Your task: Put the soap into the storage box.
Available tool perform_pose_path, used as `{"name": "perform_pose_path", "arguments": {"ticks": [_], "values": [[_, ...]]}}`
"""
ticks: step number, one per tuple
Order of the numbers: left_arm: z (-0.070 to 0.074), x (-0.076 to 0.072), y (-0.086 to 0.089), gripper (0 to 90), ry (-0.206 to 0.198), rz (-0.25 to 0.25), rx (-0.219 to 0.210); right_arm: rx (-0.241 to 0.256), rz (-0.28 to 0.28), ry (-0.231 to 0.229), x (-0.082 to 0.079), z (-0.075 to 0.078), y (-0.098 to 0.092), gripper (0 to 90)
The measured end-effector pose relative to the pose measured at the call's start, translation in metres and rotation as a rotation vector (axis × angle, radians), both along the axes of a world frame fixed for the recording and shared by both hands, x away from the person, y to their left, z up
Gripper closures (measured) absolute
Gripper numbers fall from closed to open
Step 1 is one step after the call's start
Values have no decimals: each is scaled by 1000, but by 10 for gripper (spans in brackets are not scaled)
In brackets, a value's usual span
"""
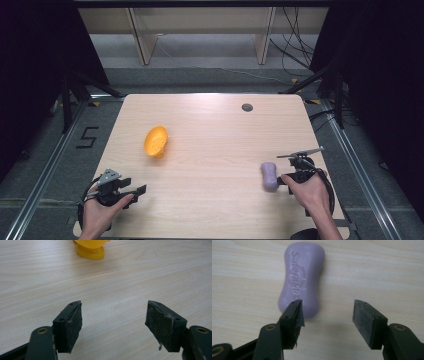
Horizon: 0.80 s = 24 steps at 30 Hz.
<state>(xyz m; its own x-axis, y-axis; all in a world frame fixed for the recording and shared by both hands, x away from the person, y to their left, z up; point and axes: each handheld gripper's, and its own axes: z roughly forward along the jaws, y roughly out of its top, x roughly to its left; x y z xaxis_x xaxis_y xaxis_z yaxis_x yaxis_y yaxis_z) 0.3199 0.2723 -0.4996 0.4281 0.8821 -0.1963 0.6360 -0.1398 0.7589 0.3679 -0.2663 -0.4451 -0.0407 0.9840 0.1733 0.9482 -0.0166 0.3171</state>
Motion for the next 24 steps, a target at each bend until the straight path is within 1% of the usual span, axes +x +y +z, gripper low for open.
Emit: {"name": "perform_pose_path", "arguments": {"ticks": [1, 2, 3, 4, 5, 6, 7, 8, 9, 10, 12, 13, 14, 15, 16, 17, 18, 19, 20, 21, 22, 24], "values": [[0, 0, 0, 286, -6, -2, -1, -11, 20, 8, 0, 1, 1, 415], [0, 0, 0, 286, -6, -2, -1, -11, 20, 8, 0, 1, 1, 415], [1, -1, 0, 285, -3, 2, 6, -22, 36, -2, 1, 3, 5, 411], [1, -1, 0, 285, -11, 1, -1, -21, 14, 3, 2, 4, 8, 412], [1, -1, 0, 285, -11, 1, -1, -31, 24, 0, 3, 4, 9, 412], [0, -1, 0, 285, -6, -2, -12, -21, 18, 1, 3, 5, 11, 411], [0, -1, 0, 285, -6, -1, -12, -24, 25, 13, 5, 6, 12, 412], [0, -1, 0, 285, -6, -5, -11, 34, -100, 37, 4, 8, 24, 412], [0, -1, 0, 285, -6, -5, -11, -35, 41, 15, 9, 7, 15, 413], [0, -1, 0, 285, -5, -7, -18, -19, 23, 43, 10, 9, 18, 414], [0, -1, -1, 285, -4, -4, -23, -26, 20, 47, 13, 10, 21, 417], [0, -1, -1, 285, -5, -5, -23, -36, 31, 63, 15, 12, 22, 422], [0, -1, -1, 285, -6, -7, -22, 3, -61, 82, 18, 12, 33, 424], [0, -1, -1, 285, -7, -5, -30, -28, 24, 81, 22, 13, 27, 427], [0, -1, -1, 285, -4, -9, -25, -39, 30, 119, 31, 14, 30, 430], [0, -1, -1, 285, -3, -8, -25, -50, 8, 133, 34, 14, 33, 431], [0, -1, 0, 285, -4, -8, -24, -41, 2, 153, 37, 15, 34, 432], [0, -1, 0, 285, -4, -8, -24, -41, 2, 153, 37, 15, 34, 432], [0, -1, 0, 285, -9, -9, -19, -93, 33, 166, 42, 12, 34, 432], [0, -1, 0, 285, -8, -8, -19, -93, 33, 166, 42, 12, 34, 432], [-1, -1, 0, 286, -7, -7, -21, -96, 29, 181, 46, 10, 36, 431], [-1, -1, 0, 287, -8, -6, -23, -110, 37, 188, 50, 7, 38, 429]]}}
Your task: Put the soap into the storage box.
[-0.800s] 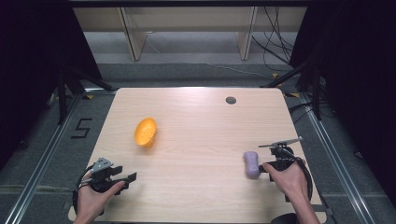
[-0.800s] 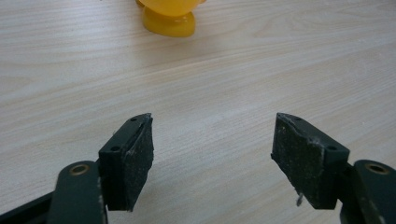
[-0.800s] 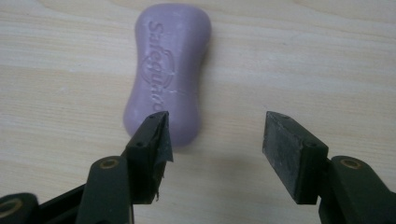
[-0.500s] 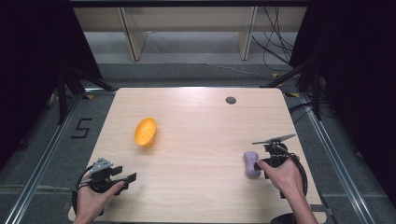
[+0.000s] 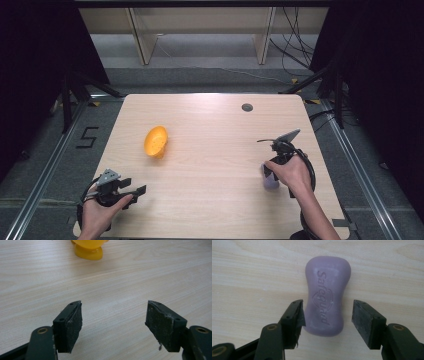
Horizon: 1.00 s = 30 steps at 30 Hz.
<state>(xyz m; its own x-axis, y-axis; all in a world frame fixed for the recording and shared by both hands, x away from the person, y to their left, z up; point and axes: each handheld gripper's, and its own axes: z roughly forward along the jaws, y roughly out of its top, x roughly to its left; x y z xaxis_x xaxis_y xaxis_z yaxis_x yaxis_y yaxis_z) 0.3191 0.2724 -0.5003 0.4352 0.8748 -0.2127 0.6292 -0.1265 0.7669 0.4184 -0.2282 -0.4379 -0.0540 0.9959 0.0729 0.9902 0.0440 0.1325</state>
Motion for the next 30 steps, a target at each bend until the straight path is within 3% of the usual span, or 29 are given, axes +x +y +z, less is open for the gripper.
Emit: {"name": "perform_pose_path", "arguments": {"ticks": [2, 6, 11, 13, 15, 22, 23, 25, 26, 27, 30], "values": [[1, 0, 0, 287, -6, 1, -1, -4, -5, 15, 4, -3, 3, 422], [0, 0, 0, 287, -10, 3, -5, -34, 16, 2, 8, -12, 5, 420], [1, -1, 0, 286, -5, 0, 0, -32, -20, 58, 12, -14, 13, 414], [0, -1, -1, 286, -10, 3, -3, -10, -23, 47, 12, -15, 15, 414], [0, 0, -1, 286, -4, 0, -10, -7, -45, 68, 13, -15, 17, 414], [0, -1, -1, 286, -6, -4, 0, -31, 7, 56, 13, -22, 13, 411], [0, -1, -2, 286, -4, -4, 0, -25, -17, 69, 14, -22, 14, 411], [0, -1, -2, 286, 1, -5, 3, -33, -12, 54, 13, -25, 13, 412], [0, -1, -2, 285, 2, -5, 1, -28, -4, 72, 14, -24, 13, 412], [-1, -1, -2, 285, -2, -4, 0, -25, -38, 66, 15, -25, 15, 417], [-1, -1, -3, 285, 2, -4, -9, -36, -47, 66, 16, -26, 16, 429]]}}
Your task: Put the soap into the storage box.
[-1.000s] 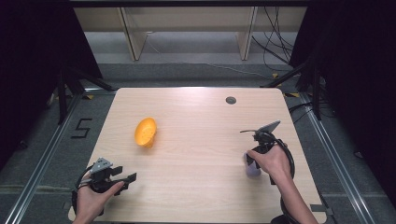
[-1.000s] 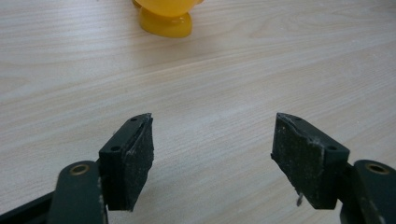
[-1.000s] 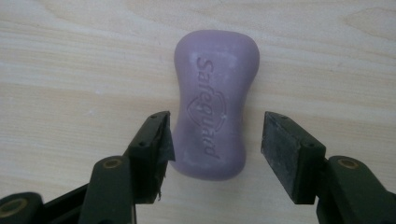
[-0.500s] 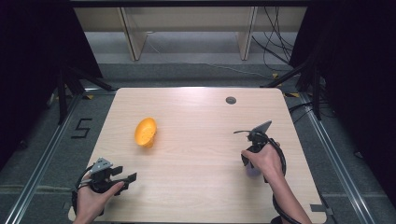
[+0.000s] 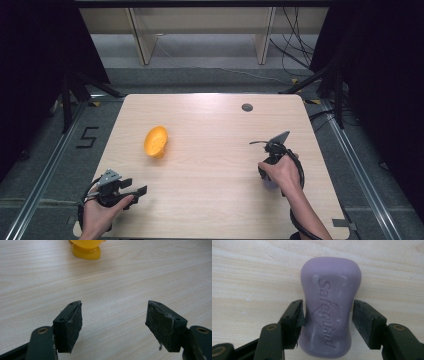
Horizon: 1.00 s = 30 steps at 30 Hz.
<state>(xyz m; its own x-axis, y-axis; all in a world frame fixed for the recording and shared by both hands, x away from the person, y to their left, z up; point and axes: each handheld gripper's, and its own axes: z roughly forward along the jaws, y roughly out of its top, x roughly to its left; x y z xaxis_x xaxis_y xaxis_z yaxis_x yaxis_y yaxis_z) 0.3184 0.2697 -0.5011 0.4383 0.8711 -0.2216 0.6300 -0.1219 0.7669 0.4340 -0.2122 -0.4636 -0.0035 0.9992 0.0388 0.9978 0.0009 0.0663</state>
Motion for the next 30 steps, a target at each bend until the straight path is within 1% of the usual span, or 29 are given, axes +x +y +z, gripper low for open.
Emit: {"name": "perform_pose_path", "arguments": {"ticks": [2, 3, 4, 5, 6, 8, 9, 10, 12, 13, 15, 16, 17, 18, 21, 22, 23, 25, 26, 27, 28, 30], "values": [[0, 0, 0, 285, 0, 0, 0, -2, -3, 2, 0, 0, 0, 432], [0, 0, 0, 285, 1, -1, 4, 14, 3, 11, 0, 1, 1, 434], [0, 0, 0, 285, -1, -1, 1, -4, 31, 10, 0, 0, -1, 438], [0, 0, 0, 285, -1, -2, 2, -4, 30, 10, 0, 0, -1, 442], [-1, 0, 0, 284, 0, -2, 0, 3, -14, 10, 1, 0, 4, 449], [0, 0, 0, 284, -1, -2, 1, 1, -19, 9, 1, -1, 4, 452], [0, 0, 0, 285, -1, -2, 1, -13, 56, 14, 0, -1, -1, 462], [0, 0, 0, 284, -1, -2, 0, -3, 19, 19, 1, -1, 2, 466], [0, 0, 0, 284, 0, -2, 1, -8, 19, 16, 1, -2, 1, 471], [0, 0, 1, 284, -2, -3, 7, -13, 29, 22, 1, -3, 1, 477], [0, 0, 1, 284, -1, -2, 6, -14, 31, 24, 2, -3, 0, 478], [1, 0, 1, 284, 2, -3, 7, 10, 27, 9, 1, -5, -1, 481], [1, 0, 1, 284, 1, -3, 7, -10, 32, 22, 2, -4, -1, 485], [0, 0, 2, 284, 2, -3, 6, -21, 60, 30, 2, -4, -3, 489], [0, 0, 1, 284, 2, -4, 8, -23, 60, 32, 2, -4, -3, 494], [0, 0, 2, 284, 4, -7, 11, -19, 52, 34, 2, -4, -3, 494], [0, -1, 1, 284, 0, -7, 10, -9, 29, 38, 2, -3, -1, 495], [0, 0, 1, 284, -5, -4, 7, -8, 29, 37, 2, -3, -1, 495], [0, 0, 1, 284, -2, -5, 7, -11, 42, 25, 2, -4, -1, 495], [0, 0, 2, 284, 1, -6, 8, -13, 54, 22, 2, -4, -2, 496], [1, 0, 3, 284, 7, -16, 25, -19, 63, 34, 2, -3, -3, 496], [0, 0, 3, 284, 5, -13, 22, -21, 69, 31, 2, -4, -3, 496]]}}
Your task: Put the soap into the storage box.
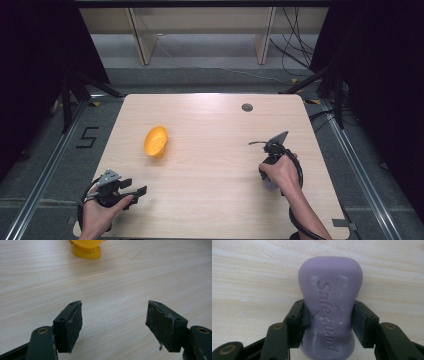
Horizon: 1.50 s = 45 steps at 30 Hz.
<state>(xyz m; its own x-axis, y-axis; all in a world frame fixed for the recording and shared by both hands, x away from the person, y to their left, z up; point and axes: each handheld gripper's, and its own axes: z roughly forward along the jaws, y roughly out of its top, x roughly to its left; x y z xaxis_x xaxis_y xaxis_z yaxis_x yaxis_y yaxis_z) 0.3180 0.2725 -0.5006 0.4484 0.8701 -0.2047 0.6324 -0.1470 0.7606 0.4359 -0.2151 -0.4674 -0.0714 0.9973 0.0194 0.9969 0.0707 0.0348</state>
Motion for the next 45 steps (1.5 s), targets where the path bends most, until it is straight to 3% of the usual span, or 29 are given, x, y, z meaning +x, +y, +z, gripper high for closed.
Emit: {"name": "perform_pose_path", "arguments": {"ticks": [4, 5, 6, 8, 9, 11, 12, 13, 14, 17, 21, 22, 23, 30, 37, 40, 42, 43, 45], "values": [[0, 0, 0, 284, -2, 0, 1, 0, 7, -1, 0, 0, 0, 497], [0, 0, 0, 284, -6, 1, -1, 13, -12, -6, 0, 0, 1, 497], [0, 0, 0, 284, -1, -1, 1, 26, -77, -5, 1, 0, 5, 497], [-1, 0, -1, 284, -7, 8, -13, 38, -59, -10, 0, 1, 3, 498], [-1, 0, -1, 284, -7, 9, -13, 28, -6, -13, -1, 0, -1, 498], [-1, 0, -1, 284, -7, 9, -13, 15, 28, -20, -2, -1, -3, 498], [-1, 0, -1, 284, -11, 10, -14, 69, -11, 18, -1, 2, -3, 498], [-1, 0, -1, 285, -11, 12, -18, 63, -74, -40, -1, -2, 2, 498], [-1, 0, -1, 284, -11, 12, -18, 35, -68, -15, -1, 0, 2, 498], [-1, 0, -1, 284, -13, 11, -15, 27, -11, -46, -4, -1, -1, 499], [-1, 0, -1, 284, -17, 14, -8, 41, -19, -45, -5, 1, 0, 499], [0, 0, 0, 285, -7, 2, 1, 32, 19, -66, -6, -1, -4, 499], [0, -1, -1, 285, -6, 10, 10, 34, -3, -57, -7, 0, -1, 499], [0, 0, 0, 285, -5, 1, 6, 35, 87, -91, -13, 1, -2, 499], [-1, 0, -1, 285, -9, 2, 2, 17, 125, -107, -14, 0, -3, 499], [-1, 0, -1, 285, -9, 7, -10, 38, 161, -128, -17, 3, -1, 500], [-1, 0, -1, 285, -10, 7, -12, 13, 202, -164, -20, 5, 2, 499], [-1, 0, -1, 285, -15, 10, -14, -24, 278, -197, -22, 5, 1, 500], [-1, 0, -1, 285, -14, 10, -14, -48, 352, -260, -25, 7, 3, 500]]}}
